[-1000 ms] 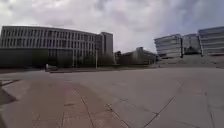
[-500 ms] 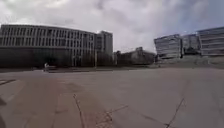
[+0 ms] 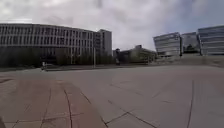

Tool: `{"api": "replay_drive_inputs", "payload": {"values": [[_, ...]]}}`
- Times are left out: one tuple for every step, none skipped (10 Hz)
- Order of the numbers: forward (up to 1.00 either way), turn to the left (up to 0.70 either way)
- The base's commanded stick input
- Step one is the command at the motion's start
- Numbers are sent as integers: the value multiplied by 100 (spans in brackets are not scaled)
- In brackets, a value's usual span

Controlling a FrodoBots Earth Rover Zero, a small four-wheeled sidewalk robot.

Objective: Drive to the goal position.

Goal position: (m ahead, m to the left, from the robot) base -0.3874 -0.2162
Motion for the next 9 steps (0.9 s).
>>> {"api": "replay_drive_inputs", "payload": {"values": [[70, 0], [70, 0], [70, 0], [70, 0], [70, 0], [70, 1], [70, 7], [70, 13], [70, 19]]}}
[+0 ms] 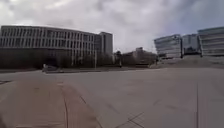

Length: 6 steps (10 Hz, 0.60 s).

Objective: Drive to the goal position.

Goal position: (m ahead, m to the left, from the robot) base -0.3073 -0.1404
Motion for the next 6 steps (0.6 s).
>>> {"api": "replay_drive_inputs", "payload": {"values": [[70, 24], [70, 30], [70, 35], [70, 35], [70, 35], [70, 35]]}}
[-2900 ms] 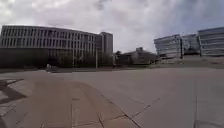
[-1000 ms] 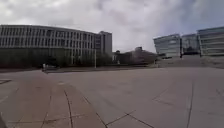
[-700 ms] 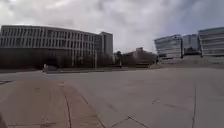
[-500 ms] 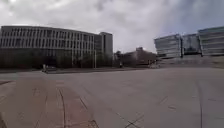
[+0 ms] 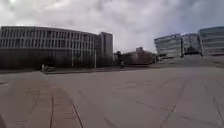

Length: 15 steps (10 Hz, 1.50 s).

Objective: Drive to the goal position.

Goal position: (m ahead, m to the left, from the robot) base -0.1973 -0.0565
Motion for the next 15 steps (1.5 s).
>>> {"api": "replay_drive_inputs", "payload": {"values": [[70, 35], [70, 35], [70, 35], [70, 35], [70, 35], [70, 35], [70, 35], [70, 35], [70, 35], [70, 35], [70, 30], [70, 24], [70, 18], [70, 12], [70, 6]]}}
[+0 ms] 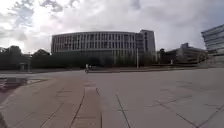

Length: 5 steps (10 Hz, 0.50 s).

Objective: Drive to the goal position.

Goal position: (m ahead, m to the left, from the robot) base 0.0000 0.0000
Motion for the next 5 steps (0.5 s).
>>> {"api": "replay_drive_inputs", "payload": {"values": [[70, 0], [70, 0], [70, 0], [70, 0], [70, 0]]}}
